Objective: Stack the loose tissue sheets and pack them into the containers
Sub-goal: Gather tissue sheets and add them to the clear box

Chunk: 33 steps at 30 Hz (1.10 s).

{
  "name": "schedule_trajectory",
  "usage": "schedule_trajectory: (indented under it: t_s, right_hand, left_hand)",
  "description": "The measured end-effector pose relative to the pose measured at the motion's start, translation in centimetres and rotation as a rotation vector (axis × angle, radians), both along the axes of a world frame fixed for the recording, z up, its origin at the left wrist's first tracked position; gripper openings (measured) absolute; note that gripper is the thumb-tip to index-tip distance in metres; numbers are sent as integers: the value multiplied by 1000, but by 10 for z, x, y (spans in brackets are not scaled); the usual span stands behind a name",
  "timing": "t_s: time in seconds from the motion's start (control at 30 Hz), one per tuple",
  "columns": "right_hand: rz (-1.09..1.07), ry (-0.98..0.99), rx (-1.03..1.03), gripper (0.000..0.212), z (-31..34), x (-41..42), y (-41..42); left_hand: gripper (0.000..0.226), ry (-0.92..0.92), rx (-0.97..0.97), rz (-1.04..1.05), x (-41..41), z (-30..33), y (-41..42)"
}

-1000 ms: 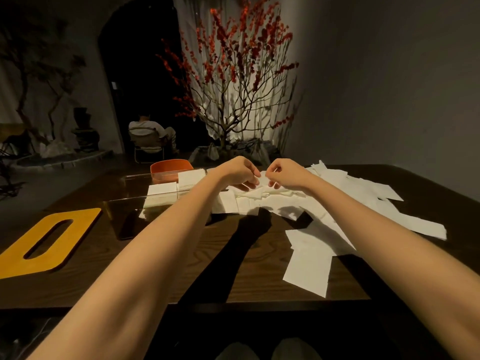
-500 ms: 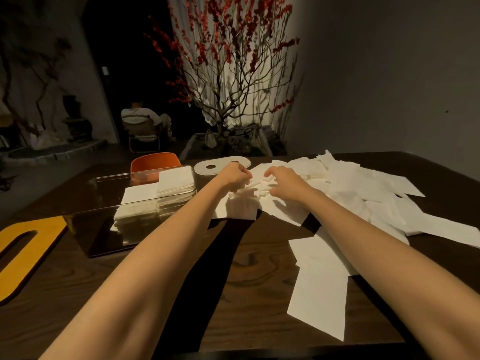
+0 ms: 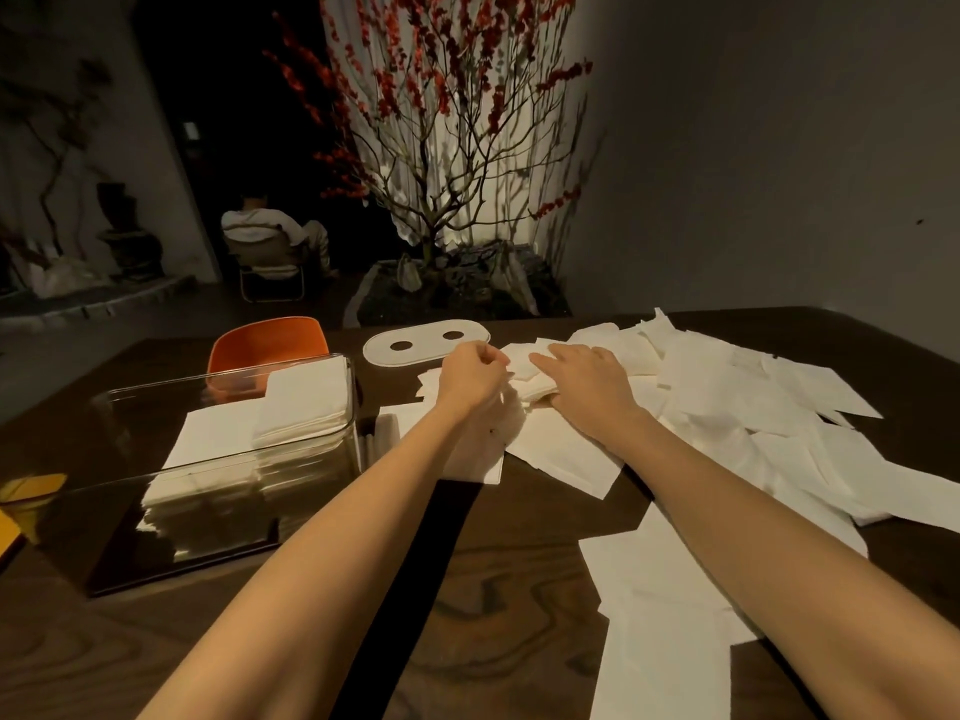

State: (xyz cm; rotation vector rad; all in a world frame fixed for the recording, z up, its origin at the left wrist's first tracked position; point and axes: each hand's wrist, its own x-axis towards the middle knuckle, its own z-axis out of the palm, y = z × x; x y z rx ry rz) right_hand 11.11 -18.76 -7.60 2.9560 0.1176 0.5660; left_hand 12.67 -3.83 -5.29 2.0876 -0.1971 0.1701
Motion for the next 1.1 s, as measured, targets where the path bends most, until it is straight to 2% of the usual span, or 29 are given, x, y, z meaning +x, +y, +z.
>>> schedule_trajectory:
  t_s: [0.13, 0.37, 0.5, 0.63, 0.8, 0.93, 1.1]
  right_hand:
    - [-4, -24, -52, 59, -2, 2, -3]
    - [4, -16, 35, 65, 19, -15, -1]
    - [86, 18, 253, 52, 38, -47, 7]
    - [112, 173, 355, 36, 56, -72, 15]
    - [181, 52, 353, 33, 38, -93, 17]
    - [172, -8, 285, 43, 24, -101, 25]
    - [223, -197, 173, 29, 21, -105, 21]
  left_hand:
    - [22, -49, -51, 36, 0, -3, 1]
    - [22, -106, -145, 64, -13, 2, 6]
    - [19, -144, -195, 64, -28, 3, 12]
    - [19, -150, -208, 81, -40, 1, 16]
    - [19, -139, -194, 24, -51, -12, 22]
    - [21, -130, -202, 21, -60, -22, 26]
    - [23, -182, -196, 32, -62, -26, 31]
